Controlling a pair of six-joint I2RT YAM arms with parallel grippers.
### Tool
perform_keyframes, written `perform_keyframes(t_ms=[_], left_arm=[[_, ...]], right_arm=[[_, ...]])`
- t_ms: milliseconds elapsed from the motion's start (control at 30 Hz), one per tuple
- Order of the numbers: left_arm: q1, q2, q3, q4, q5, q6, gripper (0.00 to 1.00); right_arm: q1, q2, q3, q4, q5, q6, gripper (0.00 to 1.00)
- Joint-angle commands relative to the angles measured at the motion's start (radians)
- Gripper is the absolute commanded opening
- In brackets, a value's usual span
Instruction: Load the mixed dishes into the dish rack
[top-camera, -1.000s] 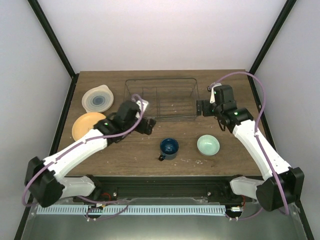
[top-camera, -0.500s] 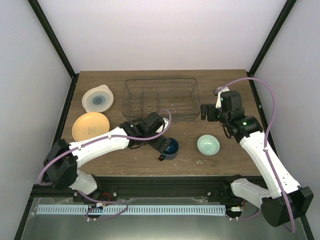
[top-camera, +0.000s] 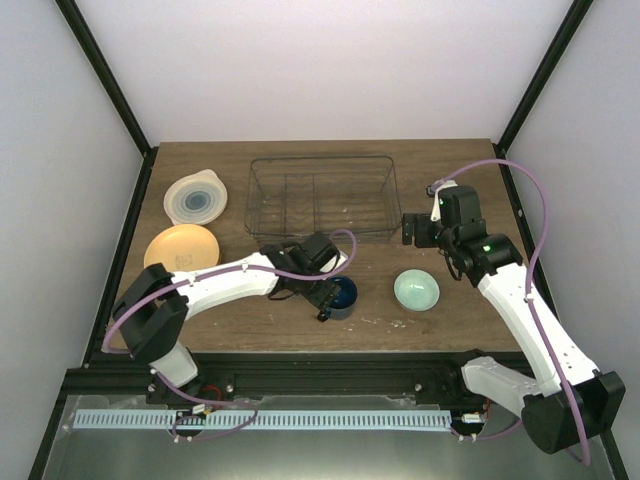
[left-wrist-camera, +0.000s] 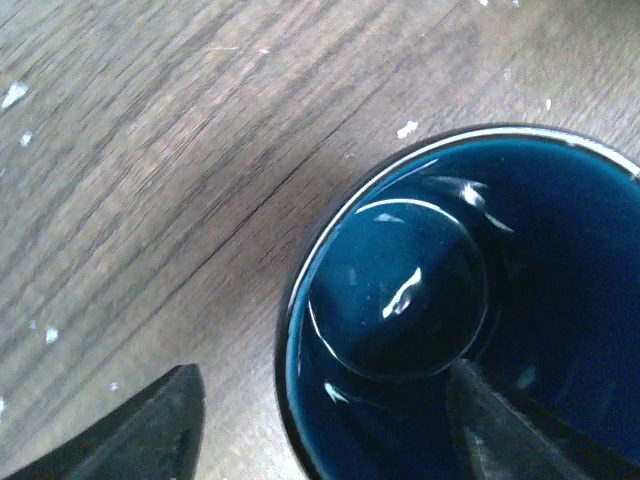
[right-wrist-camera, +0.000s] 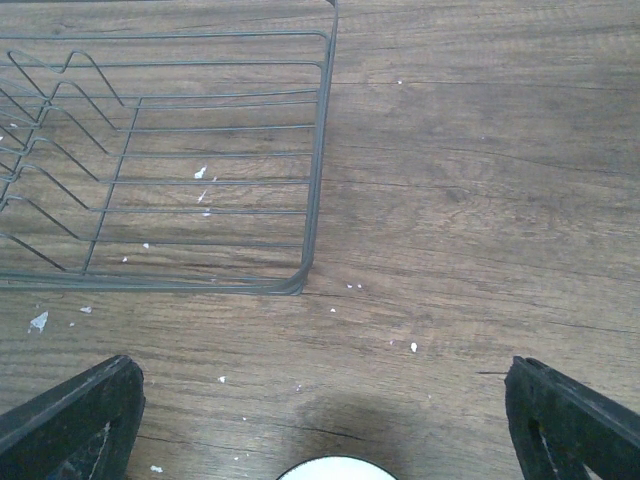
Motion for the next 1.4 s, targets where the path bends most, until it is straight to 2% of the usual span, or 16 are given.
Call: perform_keyframes(t_ms=[0,167,300,333,467,633,700,833,967,1167,1367], left_arm=[[-0.009,0.047,0.04,0.036,0.03,0.01,0.51],[-0.012,0.076,0.043,0.058,0.053,0.016,0.29],[-0.011,0.084,0.039,0.065,0.06,0.014,0.02],[-0.011,0.083,0.038,0.067,0.06,0.014,0.0],[-0.013,0.045,0.026,0.077,0.07,0.008,0.0],[-0.005,-0.084,-0.026,0.154,0.12,-0.027,0.0],[0.035,-0.155,-0.057,0.2,0.169,-0.065,0.0],[0.183,-0.313,-0.16,0.346,0.33,-0.173,0.0],[0.307,-0.391,-0.18,0.427,0.413,-0.237,0.0],[0.451,-0.382,-0.239,0.811,0.623,-0.474,0.0],[0.458,-0.308,-0.297,1.218,0.707,-0.672,0.0]], right_arm=[[0.009,-0.019,-0.006,-0.014,0.021,0.009,1.0],[0.009,-0.023,-0.014,-0.015,0.028,0.011,1.0],[0.008,-0.025,-0.018,-0.016,0.03,0.013,1.0],[0.008,-0.025,-0.019,-0.016,0.029,0.014,1.0],[0.009,-0.025,-0.024,-0.012,0.034,0.016,1.0],[0.009,-0.052,-0.063,0.039,-0.01,0.016,1.0],[0.008,-0.08,-0.097,0.089,-0.072,0.008,1.0],[0.008,-0.16,-0.197,0.225,-0.23,-0.005,1.0],[0.007,-0.224,-0.296,0.376,-0.42,0.001,1.0],[0.007,-0.265,-0.465,0.674,-0.784,0.099,1.0],[0.007,-0.27,-0.592,0.986,-1.008,0.225,0.94]])
